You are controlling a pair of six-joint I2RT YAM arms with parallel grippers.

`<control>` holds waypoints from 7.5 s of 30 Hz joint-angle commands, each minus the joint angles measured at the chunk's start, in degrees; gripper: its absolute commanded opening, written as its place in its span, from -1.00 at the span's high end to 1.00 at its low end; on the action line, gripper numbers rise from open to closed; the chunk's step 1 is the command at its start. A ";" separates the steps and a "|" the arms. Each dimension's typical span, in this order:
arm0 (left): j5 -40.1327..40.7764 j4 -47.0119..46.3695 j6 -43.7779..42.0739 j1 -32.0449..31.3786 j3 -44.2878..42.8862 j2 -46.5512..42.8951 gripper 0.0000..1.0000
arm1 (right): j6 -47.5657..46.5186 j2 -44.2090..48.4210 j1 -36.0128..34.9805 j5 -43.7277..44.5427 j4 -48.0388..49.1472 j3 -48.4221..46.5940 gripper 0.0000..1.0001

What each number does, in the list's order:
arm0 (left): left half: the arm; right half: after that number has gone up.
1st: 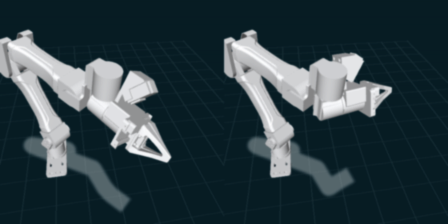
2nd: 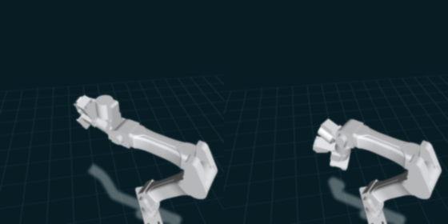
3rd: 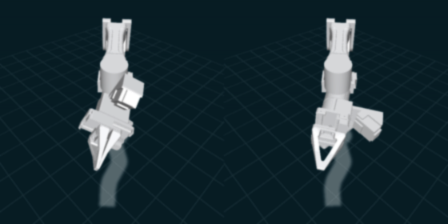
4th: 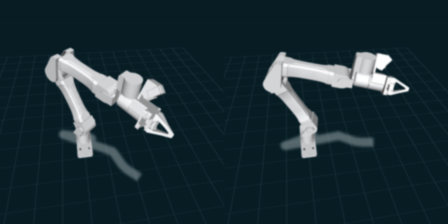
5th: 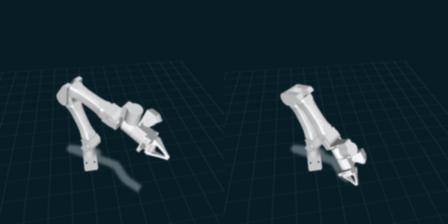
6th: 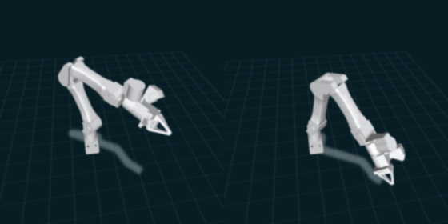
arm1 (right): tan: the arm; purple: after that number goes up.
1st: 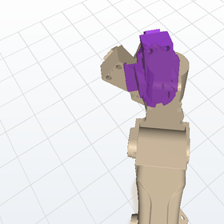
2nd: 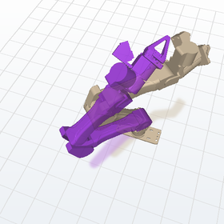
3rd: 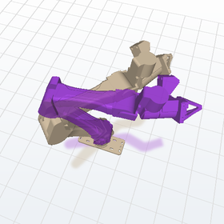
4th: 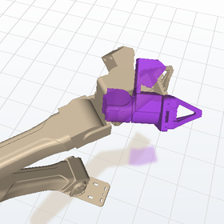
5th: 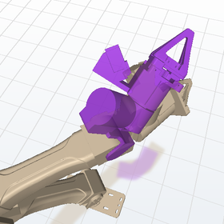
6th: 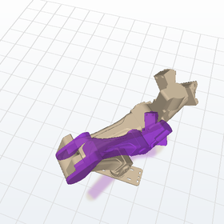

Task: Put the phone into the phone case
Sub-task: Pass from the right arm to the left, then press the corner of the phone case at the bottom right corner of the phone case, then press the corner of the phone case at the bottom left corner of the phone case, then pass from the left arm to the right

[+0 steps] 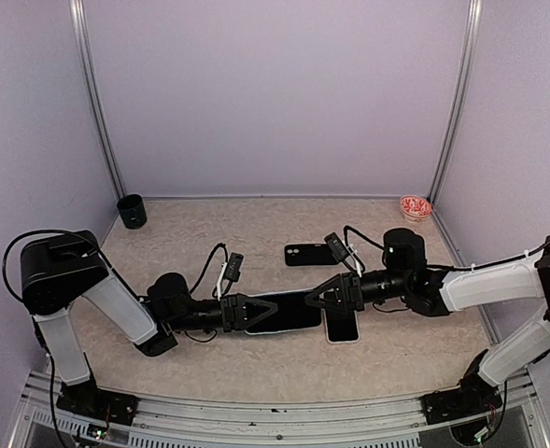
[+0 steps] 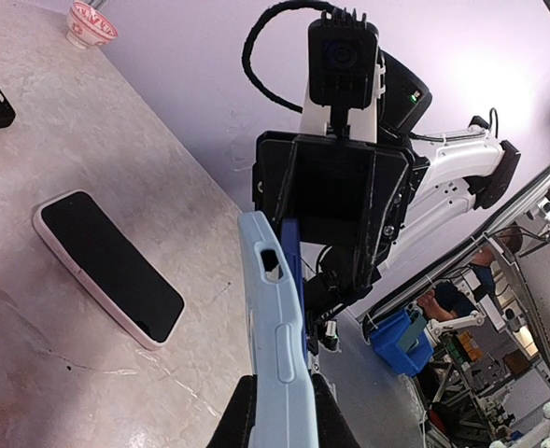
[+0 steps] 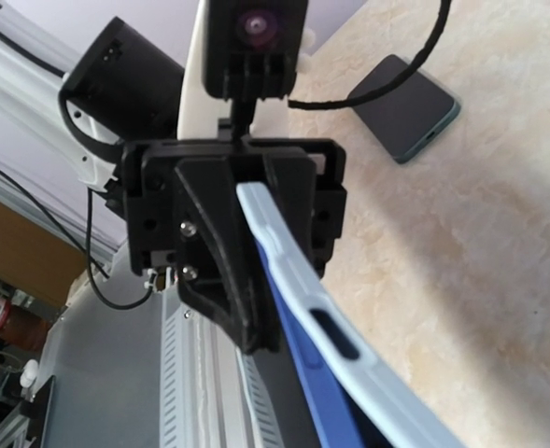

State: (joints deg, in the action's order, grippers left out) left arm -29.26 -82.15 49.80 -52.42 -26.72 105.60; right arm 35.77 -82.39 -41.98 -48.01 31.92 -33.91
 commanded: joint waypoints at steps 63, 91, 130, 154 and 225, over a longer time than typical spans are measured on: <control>-10.11 -4.29 -2.70 -0.23 -2.21 -2.39 1.00 | -2.29 1.46 4.45 -11.88 0.56 3.41 0.21; -7.79 2.48 -5.12 -0.29 -3.93 -2.11 0.84 | -6.10 1.32 4.36 -8.41 -6.46 1.04 1.00; -1.86 -3.49 -7.35 -0.40 1.43 -6.87 1.00 | -2.94 -3.10 -0.44 -7.57 -0.61 2.58 0.33; -1.41 -1.20 -8.38 -0.83 1.49 -7.43 1.00 | -9.92 -0.17 -1.82 3.01 -12.03 -0.27 0.66; -4.41 24.81 -10.22 -1.11 -7.06 -11.69 1.00 | -26.40 14.14 -1.70 16.85 -25.80 -0.83 -0.99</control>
State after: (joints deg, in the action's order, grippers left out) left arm -31.59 -59.53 39.51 -53.19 -31.38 96.90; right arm 10.26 -69.08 -42.81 -34.22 6.24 -35.66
